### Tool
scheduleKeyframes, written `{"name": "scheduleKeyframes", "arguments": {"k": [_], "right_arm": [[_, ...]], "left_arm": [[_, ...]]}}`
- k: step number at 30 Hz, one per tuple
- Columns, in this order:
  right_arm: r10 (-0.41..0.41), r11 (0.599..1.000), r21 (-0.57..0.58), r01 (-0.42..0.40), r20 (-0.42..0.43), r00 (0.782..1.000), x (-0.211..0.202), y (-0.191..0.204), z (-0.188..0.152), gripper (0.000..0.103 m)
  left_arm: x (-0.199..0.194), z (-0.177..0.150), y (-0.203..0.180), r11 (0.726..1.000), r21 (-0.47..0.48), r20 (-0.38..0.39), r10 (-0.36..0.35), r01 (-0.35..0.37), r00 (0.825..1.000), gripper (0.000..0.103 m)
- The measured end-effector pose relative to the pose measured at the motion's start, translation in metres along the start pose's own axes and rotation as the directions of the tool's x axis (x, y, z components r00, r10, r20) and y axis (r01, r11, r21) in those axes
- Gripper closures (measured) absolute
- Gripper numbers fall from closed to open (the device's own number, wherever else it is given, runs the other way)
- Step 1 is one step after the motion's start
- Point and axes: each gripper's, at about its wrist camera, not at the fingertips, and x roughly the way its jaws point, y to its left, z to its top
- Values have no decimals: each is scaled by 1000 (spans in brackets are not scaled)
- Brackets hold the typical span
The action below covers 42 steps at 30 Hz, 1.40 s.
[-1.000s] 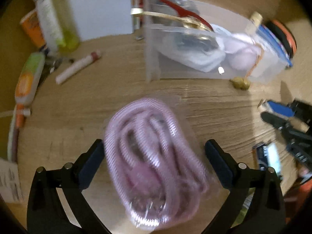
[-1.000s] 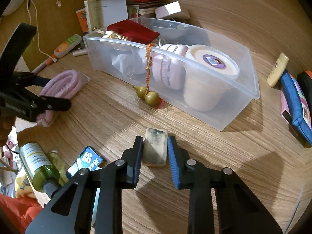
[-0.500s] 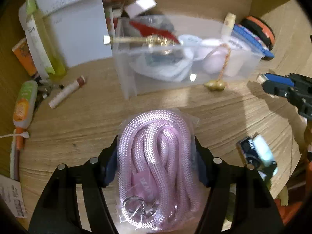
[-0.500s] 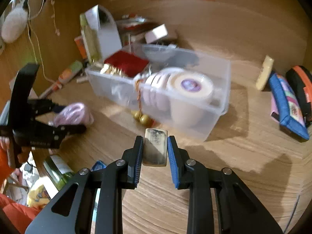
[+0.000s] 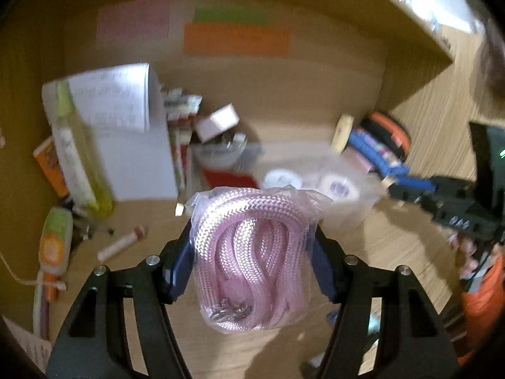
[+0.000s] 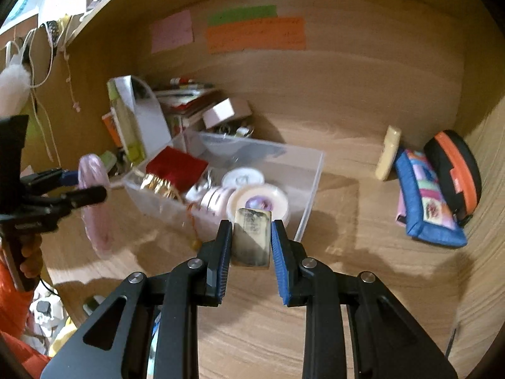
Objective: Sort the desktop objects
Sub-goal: 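Lift the pink rope with the left gripper while the right grasps the small tile, then lower the pink rope and tile into the clear box and release both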
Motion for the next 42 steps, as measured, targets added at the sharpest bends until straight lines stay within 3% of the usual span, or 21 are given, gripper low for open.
{"name": "scheduleKeyframes", "arguments": {"k": [4,11,14,18,25,31,39,42], "right_arm": [[-13,1000,0,13,13,1000,3,-2,11,80],[-29,1000,0,29,13,999,19,-5,28,80],[-30,1000,3,30,7,1000,29,-7,34,80],[-16,1000,23,16,-17,1000,45,-15,43,80],[-33,999,15,34,-81,996,79,-24,53,80],[-61,998,-13,60,-138,989,108,-27,57,80],[-82,997,-22,80,-161,984,123,-32,58,80],[-89,996,-30,85,-174,981,128,-32,57,80]], "left_arm": [[-2,18,-6,999,11,47,-47,47,998,38],[18,46,-13,997,28,62,-69,67,996,38],[34,59,-8,996,-8,58,-85,86,995,38],[55,65,-6,999,-26,49,-45,46,998,38],[98,66,0,997,-63,-30,-44,42,999,38],[128,60,-7,999,-33,-74,-20,18,997,38],[165,43,1,996,-76,-203,-62,47,977,49],[166,41,4,996,-76,-206,-58,43,977,49]]}}
